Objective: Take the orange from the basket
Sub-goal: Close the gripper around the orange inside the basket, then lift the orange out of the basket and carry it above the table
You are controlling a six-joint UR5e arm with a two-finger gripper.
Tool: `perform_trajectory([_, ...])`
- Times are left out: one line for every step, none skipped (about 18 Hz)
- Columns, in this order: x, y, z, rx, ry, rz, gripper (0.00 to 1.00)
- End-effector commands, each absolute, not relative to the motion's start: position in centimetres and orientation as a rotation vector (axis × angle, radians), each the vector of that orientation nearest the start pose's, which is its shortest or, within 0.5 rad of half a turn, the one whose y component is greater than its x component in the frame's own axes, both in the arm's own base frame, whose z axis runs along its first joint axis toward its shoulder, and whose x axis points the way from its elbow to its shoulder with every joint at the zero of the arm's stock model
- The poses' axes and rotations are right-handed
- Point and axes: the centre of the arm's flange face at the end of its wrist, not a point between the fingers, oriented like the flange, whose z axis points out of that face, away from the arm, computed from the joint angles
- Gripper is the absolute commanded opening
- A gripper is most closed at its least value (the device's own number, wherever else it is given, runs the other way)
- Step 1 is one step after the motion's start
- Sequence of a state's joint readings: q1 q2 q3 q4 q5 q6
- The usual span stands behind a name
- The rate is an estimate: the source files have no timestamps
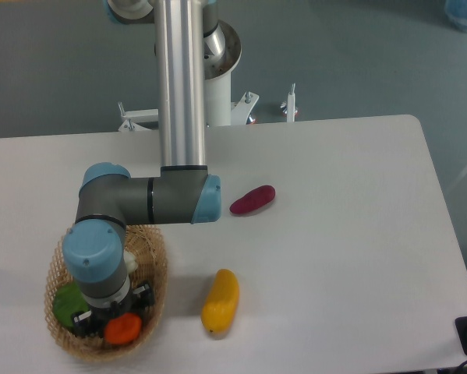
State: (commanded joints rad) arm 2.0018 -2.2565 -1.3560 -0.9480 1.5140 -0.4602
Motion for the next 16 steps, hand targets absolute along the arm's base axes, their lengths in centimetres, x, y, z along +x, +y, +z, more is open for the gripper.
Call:
perform_trajectory([-17.9,72.3,22.9,-2.704,-1.282,-0.088,0.81])
perform_trajectory([-18.0,72.3,23.1,-2.701,-1.281,-0.086,0.8])
perform_trajectory([-18.0,72.3,23.1,-2.701,-1.281,-0.086,0.8])
perform_trajectory([-18.0,72.3,23.2,-2.702,-1.276,-0.085,0.8])
perform_trajectory([-17.9,72.2,23.8,-2.696,-1.27,-0.085,0.8])
perform_trajectory([-17.9,72.1,25.3,-2.683,-1.254,-0.082,0.8])
perform_trajectory([-17.8,71.9,26.7,-2.667,-1.24,-0.081,0.8])
perform_trajectory([-17.8,71.7,28.2,-2.658,-1.213,-0.078,0.8])
perform_trajectory([-17.8,71.5,29.7,-2.657,-1.173,-0.069,0.8])
perform_trajectory([-17.8,71.3,31.1,-2.658,-1.127,-0.045,0.8])
perform_trajectory([-17.9,70.8,32.3,-2.663,-1.082,0.002,0.8])
perform_trajectory([-18.1,70.2,33.2,-2.681,-1.037,0.06,0.8])
perform_trajectory([-18.6,69.6,34.0,-2.702,-0.981,0.118,0.8])
perform_trajectory([-19.2,69.2,35.0,-2.711,-0.922,0.155,0.8])
perform_trajectory([-20.2,68.7,36.0,-2.711,-0.883,0.174,0.8])
perform_trajectory([-21.9,67.9,37.2,-2.7,-0.878,0.188,0.8])
